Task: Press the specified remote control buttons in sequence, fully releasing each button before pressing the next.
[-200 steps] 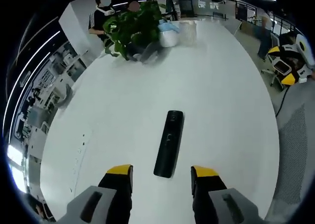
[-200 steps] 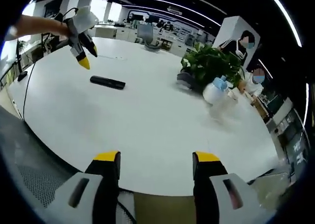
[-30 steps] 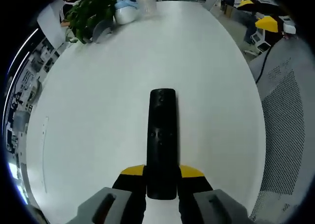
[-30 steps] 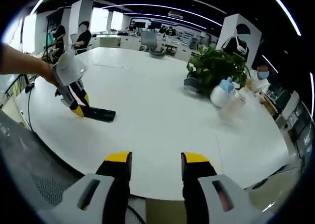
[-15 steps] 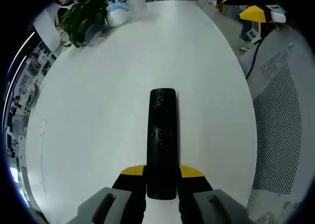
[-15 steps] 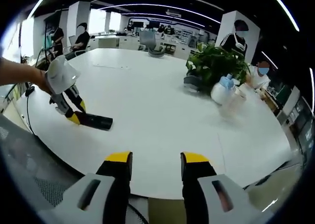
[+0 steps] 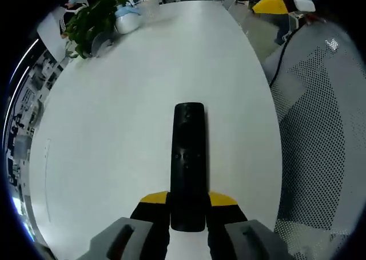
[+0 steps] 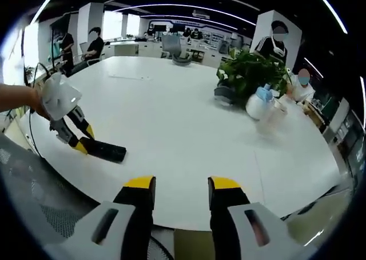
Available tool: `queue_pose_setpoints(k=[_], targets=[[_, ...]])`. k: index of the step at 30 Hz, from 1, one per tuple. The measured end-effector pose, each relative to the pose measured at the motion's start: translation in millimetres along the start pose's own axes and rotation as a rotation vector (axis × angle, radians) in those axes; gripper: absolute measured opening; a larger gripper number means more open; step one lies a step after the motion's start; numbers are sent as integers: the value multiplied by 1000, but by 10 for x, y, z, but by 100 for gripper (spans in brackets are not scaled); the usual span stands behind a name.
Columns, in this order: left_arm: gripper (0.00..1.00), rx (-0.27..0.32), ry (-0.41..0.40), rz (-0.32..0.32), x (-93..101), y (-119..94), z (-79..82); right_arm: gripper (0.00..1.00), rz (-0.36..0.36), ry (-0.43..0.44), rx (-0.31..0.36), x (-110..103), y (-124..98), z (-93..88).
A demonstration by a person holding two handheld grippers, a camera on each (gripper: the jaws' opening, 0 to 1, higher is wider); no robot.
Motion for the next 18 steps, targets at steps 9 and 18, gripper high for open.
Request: queue_pose_setpoints(k=[9, 18], targets=[[23, -8, 14, 4, 212, -24, -29, 41, 15, 23, 13, -25, -11, 18], [23, -14, 23, -2, 330, -25, -25, 43, 36, 13, 4, -61, 0, 9]])
Point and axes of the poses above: the point that each gripper's makers call its tool centre point, and the gripper's own axes: y roughly forward along the fingers, x roughly to its right, z roughly out of its top, the point moved 4 cm from there along -y, roughly backward along the fingers, and after that the axes turned 2 degrees about -z, right-handed, at the moved point
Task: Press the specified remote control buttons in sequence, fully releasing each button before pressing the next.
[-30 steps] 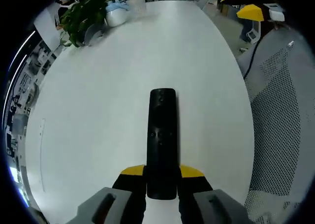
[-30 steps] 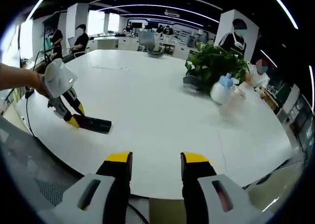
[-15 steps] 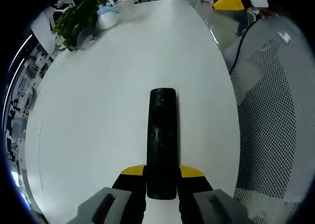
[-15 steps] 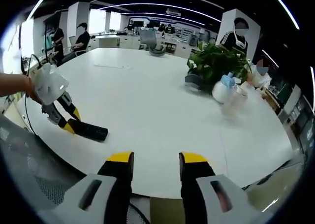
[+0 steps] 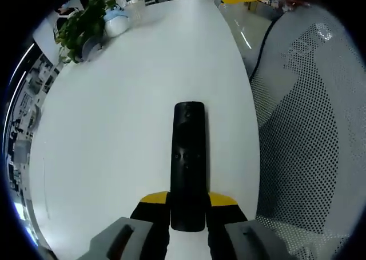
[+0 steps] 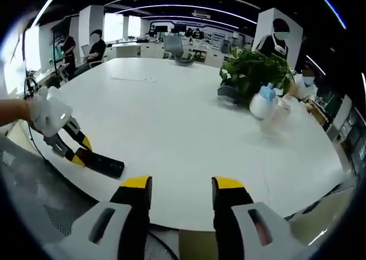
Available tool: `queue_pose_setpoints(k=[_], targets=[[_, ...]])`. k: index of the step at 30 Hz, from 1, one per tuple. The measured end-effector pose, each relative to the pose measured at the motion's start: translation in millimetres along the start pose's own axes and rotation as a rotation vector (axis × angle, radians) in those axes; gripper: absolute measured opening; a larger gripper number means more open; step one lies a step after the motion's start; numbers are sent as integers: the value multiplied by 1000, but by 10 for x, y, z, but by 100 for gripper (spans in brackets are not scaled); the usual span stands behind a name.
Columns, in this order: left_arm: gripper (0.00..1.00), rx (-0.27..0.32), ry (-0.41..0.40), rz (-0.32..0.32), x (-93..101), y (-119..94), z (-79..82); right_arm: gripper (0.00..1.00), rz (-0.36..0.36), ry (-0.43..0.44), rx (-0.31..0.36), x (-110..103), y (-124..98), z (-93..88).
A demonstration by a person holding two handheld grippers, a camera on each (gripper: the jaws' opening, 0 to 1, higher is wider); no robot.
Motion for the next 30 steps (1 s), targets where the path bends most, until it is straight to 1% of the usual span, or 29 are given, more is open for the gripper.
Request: queue_pose_setpoints(k=[4, 11, 14, 22, 25, 30], targets=[[23, 0, -10, 2, 30, -1, -2, 42, 3, -5, -3, -5, 2, -5], [23, -7, -2, -3, 100, -6, 2, 41, 12, -9, -10, -20, 3, -16], [23, -8, -6, -2, 115, -9, 1, 41, 22, -14, -25, -34, 14, -36], [23, -25, 16, -2, 168, -11, 5, 40, 23, -25, -30, -42, 14, -37], [23, -17, 6, -1, 183, -12, -3, 40, 23, -23, -32, -40, 15, -41], [23, 17, -7, 10, 240, -25, -35, 39, 19, -12, -34, -28, 16, -47]])
Point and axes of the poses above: the point that each gripper's makers call its tool centre point, and the gripper's own axes: y roughly forward along the fingers, x roughly to its right, z roughly out of its top, the point moved 4 cm from there along -y, roughly backward along the fingers, and after that the axes turned 2 degrees about -z, right-handed, at the moved point
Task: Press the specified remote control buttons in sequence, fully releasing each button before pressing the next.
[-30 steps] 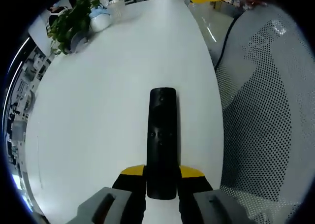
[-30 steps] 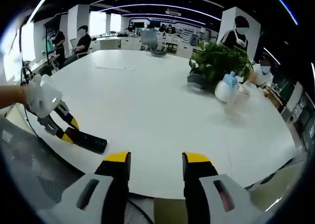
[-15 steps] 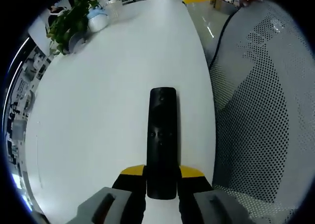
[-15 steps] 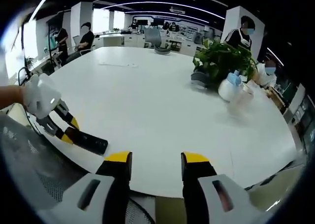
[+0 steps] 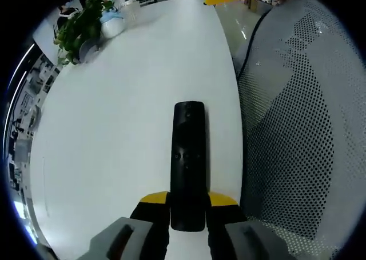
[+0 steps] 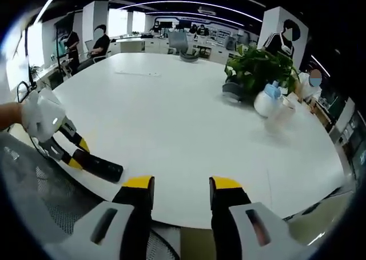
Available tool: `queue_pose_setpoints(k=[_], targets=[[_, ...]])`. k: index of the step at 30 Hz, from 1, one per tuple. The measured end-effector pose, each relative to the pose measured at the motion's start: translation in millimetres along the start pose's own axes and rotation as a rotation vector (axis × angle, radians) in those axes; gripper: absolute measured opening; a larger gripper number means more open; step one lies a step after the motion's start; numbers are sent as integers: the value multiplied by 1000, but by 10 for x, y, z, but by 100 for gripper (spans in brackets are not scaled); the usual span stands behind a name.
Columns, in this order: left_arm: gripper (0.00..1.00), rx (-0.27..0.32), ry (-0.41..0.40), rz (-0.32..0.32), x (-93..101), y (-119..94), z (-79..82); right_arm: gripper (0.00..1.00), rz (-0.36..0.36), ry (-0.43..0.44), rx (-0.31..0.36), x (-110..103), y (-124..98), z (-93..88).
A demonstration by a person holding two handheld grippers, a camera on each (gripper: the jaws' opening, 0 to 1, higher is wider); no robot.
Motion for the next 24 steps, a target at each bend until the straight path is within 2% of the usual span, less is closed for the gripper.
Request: queue_pose_setpoints(k=[12, 18, 21, 24], targets=[[24, 93, -25, 0, 4, 0, -43, 40, 20, -23, -28, -42, 18, -21], [24, 151, -53, -5, 0, -2, -71, 41, 57, -42, -36, -126, 18, 17], [24, 191, -57, -7, 3, -3, -88, 36, 82, -46, -35, -162, 10, 50], [24, 227, -66, -7, 6, -2, -107, 27, 118, -36, -34, -205, -21, 138]])
Point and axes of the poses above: the point that each gripper's makers call its tool centre point, and the gripper's own axes: y roughly forward along the fingers, x roughly to its right, z roughly out of its top, the point moved 4 cm from there along -y, roughly backward along the fingers, and after that the axes turned 2 degrees about -z, right-handed, at the moved point
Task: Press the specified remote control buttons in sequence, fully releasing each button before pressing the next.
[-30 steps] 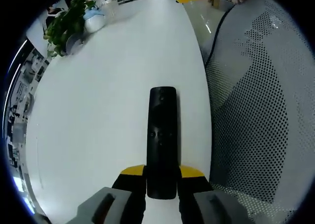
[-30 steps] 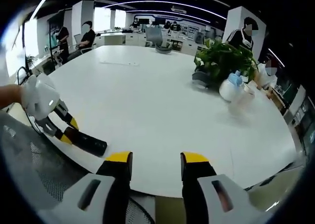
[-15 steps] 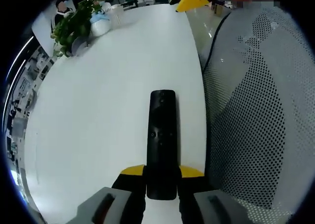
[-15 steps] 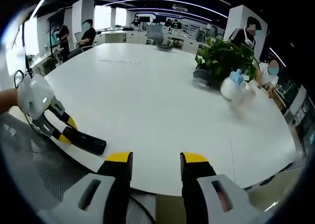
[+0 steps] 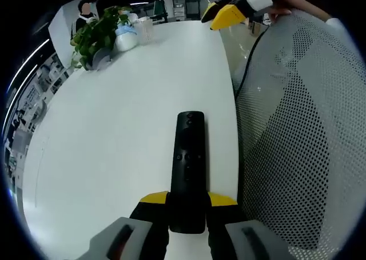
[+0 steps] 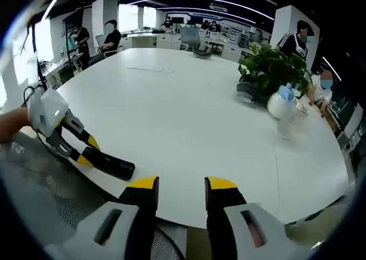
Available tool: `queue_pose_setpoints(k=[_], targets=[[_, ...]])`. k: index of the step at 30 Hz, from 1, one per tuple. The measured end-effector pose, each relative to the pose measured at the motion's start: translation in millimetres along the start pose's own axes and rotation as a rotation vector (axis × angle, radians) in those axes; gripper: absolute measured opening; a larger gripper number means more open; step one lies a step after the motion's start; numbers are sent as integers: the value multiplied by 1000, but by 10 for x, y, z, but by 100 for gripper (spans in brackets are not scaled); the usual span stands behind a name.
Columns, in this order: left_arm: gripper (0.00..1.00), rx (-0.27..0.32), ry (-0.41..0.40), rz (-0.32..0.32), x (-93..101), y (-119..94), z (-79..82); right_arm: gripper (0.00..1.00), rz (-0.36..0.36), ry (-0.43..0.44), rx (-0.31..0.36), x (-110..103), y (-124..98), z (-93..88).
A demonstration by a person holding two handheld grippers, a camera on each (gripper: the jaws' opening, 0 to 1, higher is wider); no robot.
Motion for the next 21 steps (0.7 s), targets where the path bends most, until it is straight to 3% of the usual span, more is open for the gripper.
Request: queue_pose_setpoints(k=[6, 12, 18, 21], targets=[[24, 9, 13, -3, 1, 5, 16, 13, 79, 59, 63, -110, 3, 349], [24, 14, 6, -8, -3, 9, 17, 0, 168, 84, 66, -309, 239, 640], [24, 11, 7, -8, -5, 10, 19, 0, 229, 54, 4, -521, 498, 595], [24, 13, 5, -8, -6, 10, 19, 0, 284, 19, -66, -625, 599, 479]])
Point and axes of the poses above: the point that each gripper's makers call its tool centre point, and the gripper's own axes: y roughly forward along the fingers, x roughly to its right, z roughly out of its top, the point moved 4 cm from there along -y, roughly backward along the fingers, and after that the axes turned 2 degrees about -z, right-handed, at the moved point
